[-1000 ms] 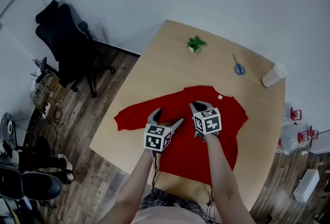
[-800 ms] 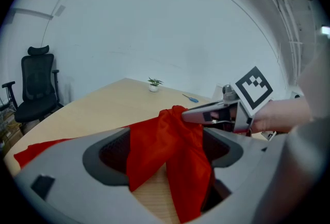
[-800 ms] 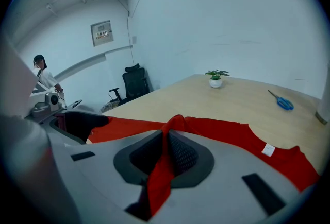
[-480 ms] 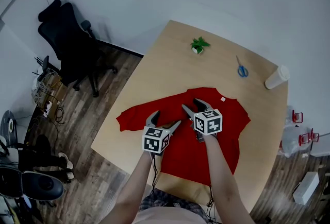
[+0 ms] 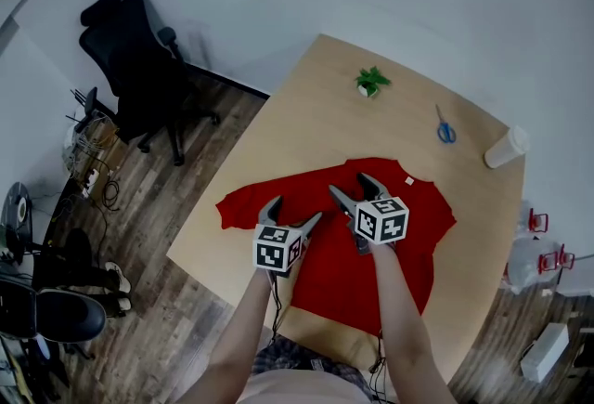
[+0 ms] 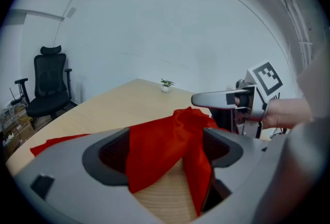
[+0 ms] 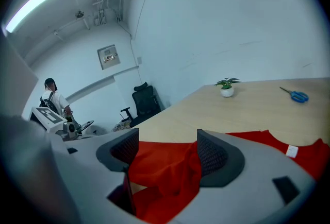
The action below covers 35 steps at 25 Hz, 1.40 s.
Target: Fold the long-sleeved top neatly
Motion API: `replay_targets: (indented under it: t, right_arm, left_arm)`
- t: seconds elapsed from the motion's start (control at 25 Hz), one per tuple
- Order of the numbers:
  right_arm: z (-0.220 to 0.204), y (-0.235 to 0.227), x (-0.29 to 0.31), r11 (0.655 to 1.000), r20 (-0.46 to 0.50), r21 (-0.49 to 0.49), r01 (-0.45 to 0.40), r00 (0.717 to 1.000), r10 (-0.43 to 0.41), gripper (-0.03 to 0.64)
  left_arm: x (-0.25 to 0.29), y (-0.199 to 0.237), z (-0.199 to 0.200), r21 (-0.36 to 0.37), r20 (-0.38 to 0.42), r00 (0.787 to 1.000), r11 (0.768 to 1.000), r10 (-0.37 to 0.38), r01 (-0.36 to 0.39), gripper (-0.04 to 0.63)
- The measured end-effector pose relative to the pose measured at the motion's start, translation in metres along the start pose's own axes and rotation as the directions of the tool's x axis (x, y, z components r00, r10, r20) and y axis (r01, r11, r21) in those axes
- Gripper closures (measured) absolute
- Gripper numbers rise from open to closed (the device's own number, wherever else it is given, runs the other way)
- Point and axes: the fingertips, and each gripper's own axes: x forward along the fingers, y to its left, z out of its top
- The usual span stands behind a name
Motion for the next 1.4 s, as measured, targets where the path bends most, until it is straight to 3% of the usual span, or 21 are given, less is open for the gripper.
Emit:
replay_targets:
  t: [0.24,0.48,0.76,0.92,1.0,1.12,1.36,1.4]
  right_arm:
    - [0.01,0.038,0.024,0.993,-0.031,-0.098,-0.059,0.998,0.056,0.276]
    - [0.002,0.086,0.058,0.978,-0.081,-0.151,-0.143,0.988,0.132,0.276]
    - [-0.021,0.139,0.086,0.952,-0.165,-0.186,-0.243,0.963,0.214,0.285]
    - [-0.033,0.149,0.09,0.945,-0.191,-0.194,-0.262,0.955,0.225,0.296]
    - [-0.036,0.148,0.089,0.946,-0.196,-0.195,-0.26,0.955,0.222,0.301]
    - [-0.037,0.143,0.086,0.949,-0.198,-0.195,-0.248,0.958,0.21,0.31]
    - [-0.038,0.124,0.073,0.96,-0.191,-0.186,-0.209,0.966,0.174,0.321]
    - [-0.037,0.121,0.07,0.962,-0.187,-0.184,-0.202,0.968,0.168,0.322]
  left_arm:
    - [-0.028,0.052,0.003,-0.062,0.025,0.992,0.99,0.127,-0.125,0.158]
    - [-0.066,0.111,-0.014,-0.13,0.013,0.963,0.956,0.268,-0.265,0.158]
    - [-0.1,0.166,-0.058,-0.226,-0.081,0.906,0.878,0.415,-0.422,0.158]
    - [-0.11,0.19,-0.083,-0.277,-0.136,0.862,0.817,0.488,-0.506,0.165]
    - [-0.111,0.197,-0.089,-0.291,-0.154,0.852,0.801,0.501,-0.524,0.179]
    - [-0.108,0.198,-0.093,-0.277,-0.181,0.846,0.8,0.501,-0.533,0.235]
    - [-0.093,0.185,-0.096,-0.215,-0.255,0.826,0.803,0.503,-0.556,0.405]
    - [-0.092,0.185,-0.094,-0.205,-0.253,0.821,0.802,0.511,-0.562,0.46]
